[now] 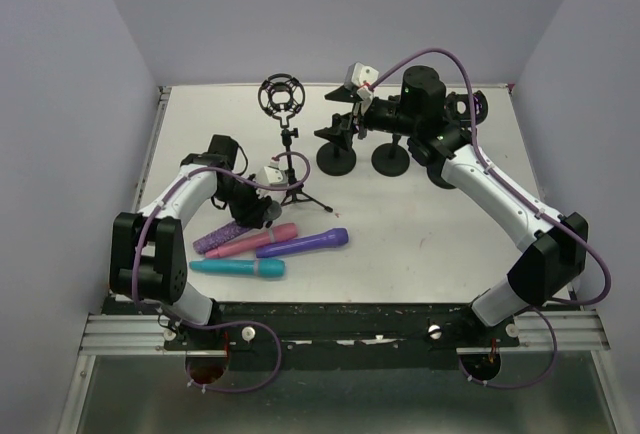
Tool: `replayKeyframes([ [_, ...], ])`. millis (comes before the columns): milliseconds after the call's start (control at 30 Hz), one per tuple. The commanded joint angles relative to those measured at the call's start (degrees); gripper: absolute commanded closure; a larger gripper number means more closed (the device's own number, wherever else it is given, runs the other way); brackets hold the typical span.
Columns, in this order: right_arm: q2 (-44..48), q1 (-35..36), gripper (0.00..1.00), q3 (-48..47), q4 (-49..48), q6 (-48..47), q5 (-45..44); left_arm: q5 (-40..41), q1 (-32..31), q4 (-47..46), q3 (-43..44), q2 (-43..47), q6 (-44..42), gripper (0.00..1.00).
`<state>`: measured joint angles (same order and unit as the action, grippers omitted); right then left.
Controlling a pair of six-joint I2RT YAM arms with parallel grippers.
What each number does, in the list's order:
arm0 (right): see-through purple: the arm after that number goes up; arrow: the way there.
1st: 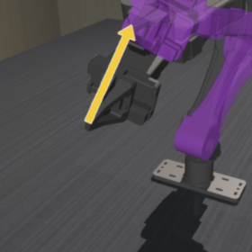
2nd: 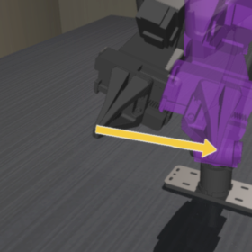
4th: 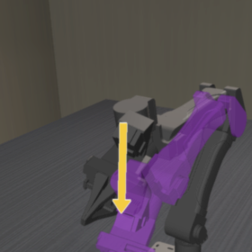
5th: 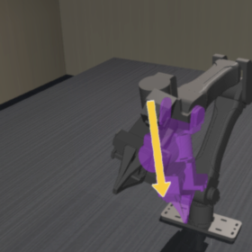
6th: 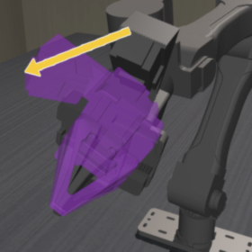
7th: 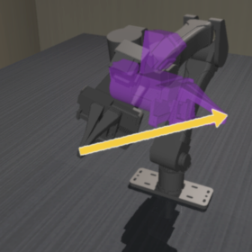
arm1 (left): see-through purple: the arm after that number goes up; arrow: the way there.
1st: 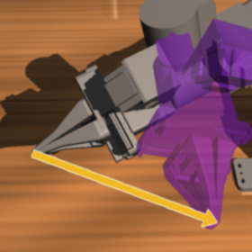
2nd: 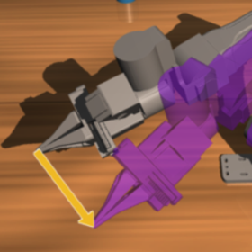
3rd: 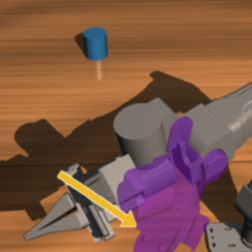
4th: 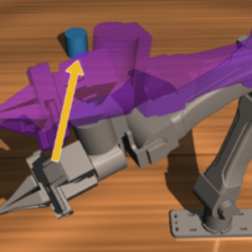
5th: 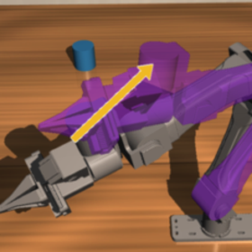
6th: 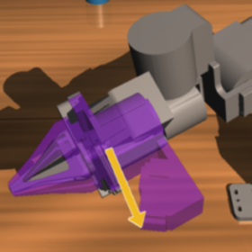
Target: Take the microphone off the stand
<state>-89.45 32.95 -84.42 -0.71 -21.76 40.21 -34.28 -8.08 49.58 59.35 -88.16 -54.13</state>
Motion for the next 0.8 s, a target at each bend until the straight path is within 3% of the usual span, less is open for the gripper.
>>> replayKeyframes([
  [0,1.12,0.27,0.13,0.93,0.18,-0.48,-1.27,-4.65,-0.19,2.27,-0.11,2.02,0.61,0.49],
  [100,1.03,0.27,0.13,0.93,0.18,-0.56,-1.36,-3.60,-0.19,2.10,-1.69,2.64,-0.36,0.47],
  [300,0.51,0.19,0.13,0.75,0.36,-0.39,-0.66,-2.73,-0.19,-0.53,-3.28,1.68,1.90,0.29],
  [767,0.33,0.27,0.13,1.10,0.53,-0.92,-1.27,-1.75,-0.27,-0.98,-3.72,4.92,3.59,0.30],
])
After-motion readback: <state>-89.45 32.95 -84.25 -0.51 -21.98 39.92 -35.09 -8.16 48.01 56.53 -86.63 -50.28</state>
